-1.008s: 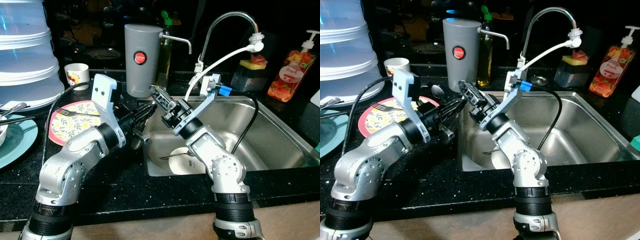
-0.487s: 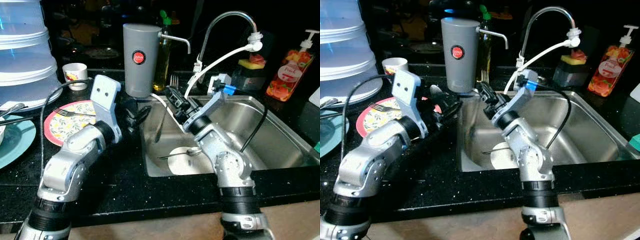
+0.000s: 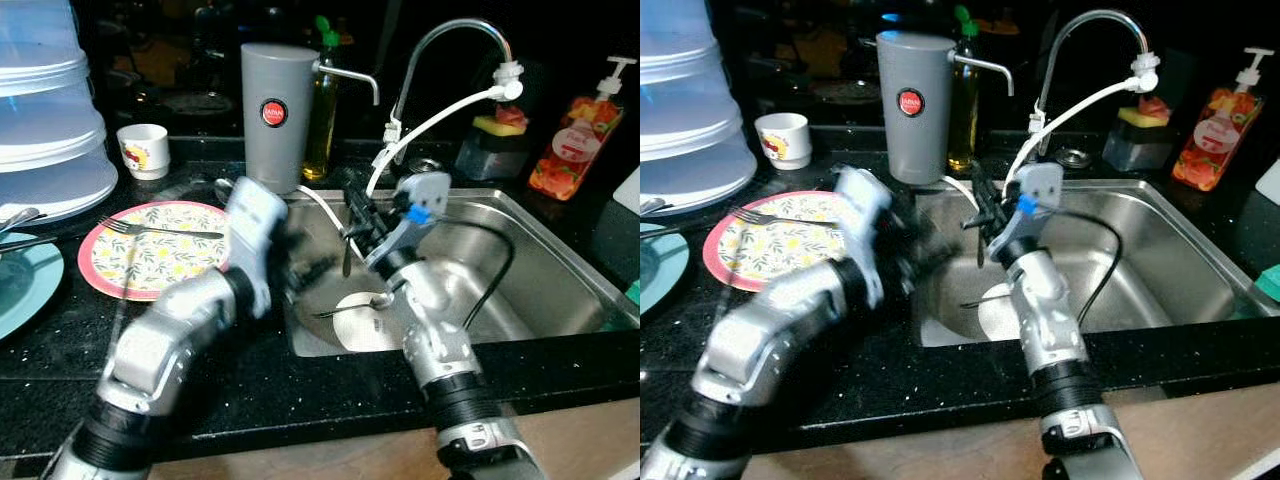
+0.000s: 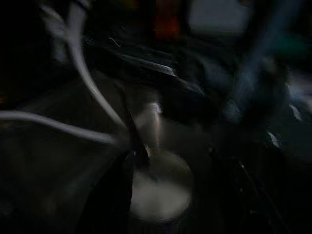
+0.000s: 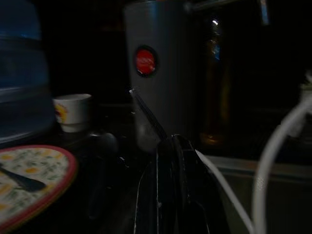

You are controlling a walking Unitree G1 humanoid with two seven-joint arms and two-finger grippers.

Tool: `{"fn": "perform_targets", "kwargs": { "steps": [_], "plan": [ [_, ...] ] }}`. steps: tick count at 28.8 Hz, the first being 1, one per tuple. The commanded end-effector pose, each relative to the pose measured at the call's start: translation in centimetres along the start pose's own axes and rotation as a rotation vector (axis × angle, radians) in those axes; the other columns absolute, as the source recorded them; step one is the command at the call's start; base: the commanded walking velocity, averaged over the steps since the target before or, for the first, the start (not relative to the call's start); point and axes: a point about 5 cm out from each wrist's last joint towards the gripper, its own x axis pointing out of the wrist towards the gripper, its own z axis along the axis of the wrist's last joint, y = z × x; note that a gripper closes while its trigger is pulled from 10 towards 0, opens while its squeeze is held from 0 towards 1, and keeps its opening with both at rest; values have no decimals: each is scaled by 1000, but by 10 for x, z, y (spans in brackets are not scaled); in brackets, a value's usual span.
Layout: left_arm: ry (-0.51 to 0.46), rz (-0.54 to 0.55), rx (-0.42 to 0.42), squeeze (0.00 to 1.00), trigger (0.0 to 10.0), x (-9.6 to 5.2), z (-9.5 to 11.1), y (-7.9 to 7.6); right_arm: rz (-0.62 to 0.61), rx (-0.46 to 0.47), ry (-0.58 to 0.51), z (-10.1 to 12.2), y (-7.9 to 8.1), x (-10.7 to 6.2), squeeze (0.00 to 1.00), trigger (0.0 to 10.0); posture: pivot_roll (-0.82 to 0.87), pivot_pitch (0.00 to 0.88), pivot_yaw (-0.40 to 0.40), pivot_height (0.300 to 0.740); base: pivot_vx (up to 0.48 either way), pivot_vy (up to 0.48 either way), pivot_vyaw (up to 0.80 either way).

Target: Kitchen organization

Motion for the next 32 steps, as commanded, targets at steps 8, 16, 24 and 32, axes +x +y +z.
{"fn": "perform_targets", "kwargs": {
  "steps": [8,16,24,32],
  "plan": [
    [92,93,78,0,10000,-2,-13,10,-42,-34,38,-26,-5,-17,141,10000,61,29,-74,740,0,0,0],
    [82,183,104,0,10000,-6,-7,23,-92,-43,89,-38,-13,-21,0,10000,63,28,-77,740,0,0,0],
    [8,436,88,0,10000,-15,9,53,-107,-5,56,-30,-19,-17,0,10000,66,23,-80,740,0,0,0],
    [-2,830,-131,1000,10000,-48,3,108,-28,57,-11,-13,-10,-6,0,10000,63,15,-78,740,0,0,0]
  ]
}}
